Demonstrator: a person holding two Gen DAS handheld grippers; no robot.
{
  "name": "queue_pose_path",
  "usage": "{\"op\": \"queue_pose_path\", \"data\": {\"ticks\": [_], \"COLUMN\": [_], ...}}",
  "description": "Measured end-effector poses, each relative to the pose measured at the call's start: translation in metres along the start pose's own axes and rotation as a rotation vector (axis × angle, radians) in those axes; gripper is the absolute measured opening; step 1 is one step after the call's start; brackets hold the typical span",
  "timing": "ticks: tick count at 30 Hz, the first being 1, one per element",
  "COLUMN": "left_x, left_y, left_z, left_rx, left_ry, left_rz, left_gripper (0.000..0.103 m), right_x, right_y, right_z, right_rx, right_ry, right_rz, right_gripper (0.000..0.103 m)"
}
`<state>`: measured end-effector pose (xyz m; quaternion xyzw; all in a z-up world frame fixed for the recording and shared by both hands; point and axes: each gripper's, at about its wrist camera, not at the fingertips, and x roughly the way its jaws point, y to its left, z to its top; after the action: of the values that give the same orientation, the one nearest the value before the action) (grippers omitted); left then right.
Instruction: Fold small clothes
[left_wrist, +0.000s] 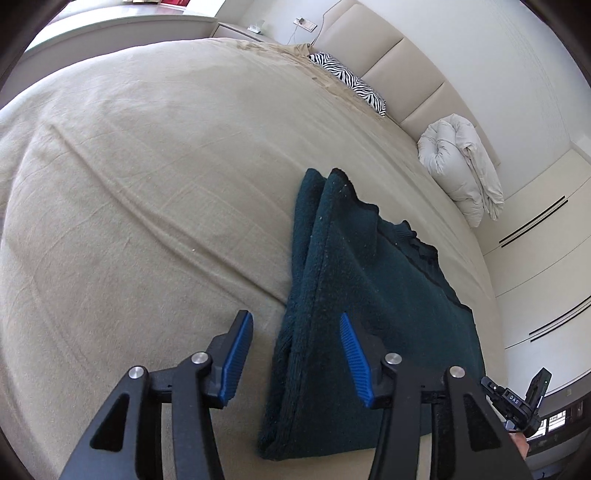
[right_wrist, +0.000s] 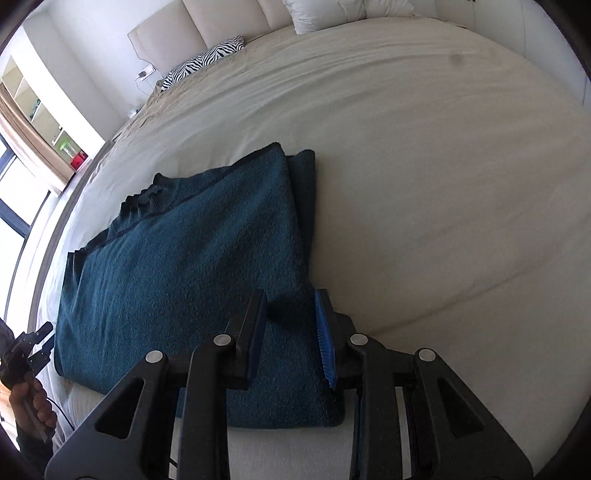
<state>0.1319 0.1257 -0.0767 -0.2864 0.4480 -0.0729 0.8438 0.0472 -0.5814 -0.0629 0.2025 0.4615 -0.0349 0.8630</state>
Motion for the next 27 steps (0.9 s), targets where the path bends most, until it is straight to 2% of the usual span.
{"op": "queue_pose_path", "data": {"ticks": [5, 7, 9, 14, 19, 27], "left_x": [-0.005, -0.004, -0.002, -0.002, 0.004, 0.007], "left_y": [-0.005, -0.008, -0.010, -0.010, -0.008, -0.006], "left_z": [-0.015, -0.018, -0.020, -0.025, -0.025, -0.023], "left_rx": [0.049, 0.063, 0.071, 0.096, 0.097, 0.099], "left_ry": [-0.011, -0.010, -0.005, -0.004, 0.019, 0.030], "left_rz": [0.016, 0.022, 0.033, 0.054, 0.068, 0.065], "left_gripper": [0.051, 0.046, 0.036, 0.029, 0.022, 0.017], "right_x": [-0.004, -0.007, -0.010, -0.019, -0.022, -0.023], "right_y": [-0.003, -0.002, -0.002, -0.005, -0.012, -0.026], "right_z": [-0.012, -0.013, -0.015, -0.018, -0.025, -0.034], "right_rx": [-0.013, -0.021, -0.028, -0.025, 0.006, 0.093], "right_ry": [0.000, -0.008, -0.019, -0.040, -0.048, -0.036], "right_rz": [0.006, -0.005, -0.026, -0.053, -0.063, -0.029], "right_gripper": [0.025, 0.022, 0.014, 0.006, 0.005, 0.005]}}
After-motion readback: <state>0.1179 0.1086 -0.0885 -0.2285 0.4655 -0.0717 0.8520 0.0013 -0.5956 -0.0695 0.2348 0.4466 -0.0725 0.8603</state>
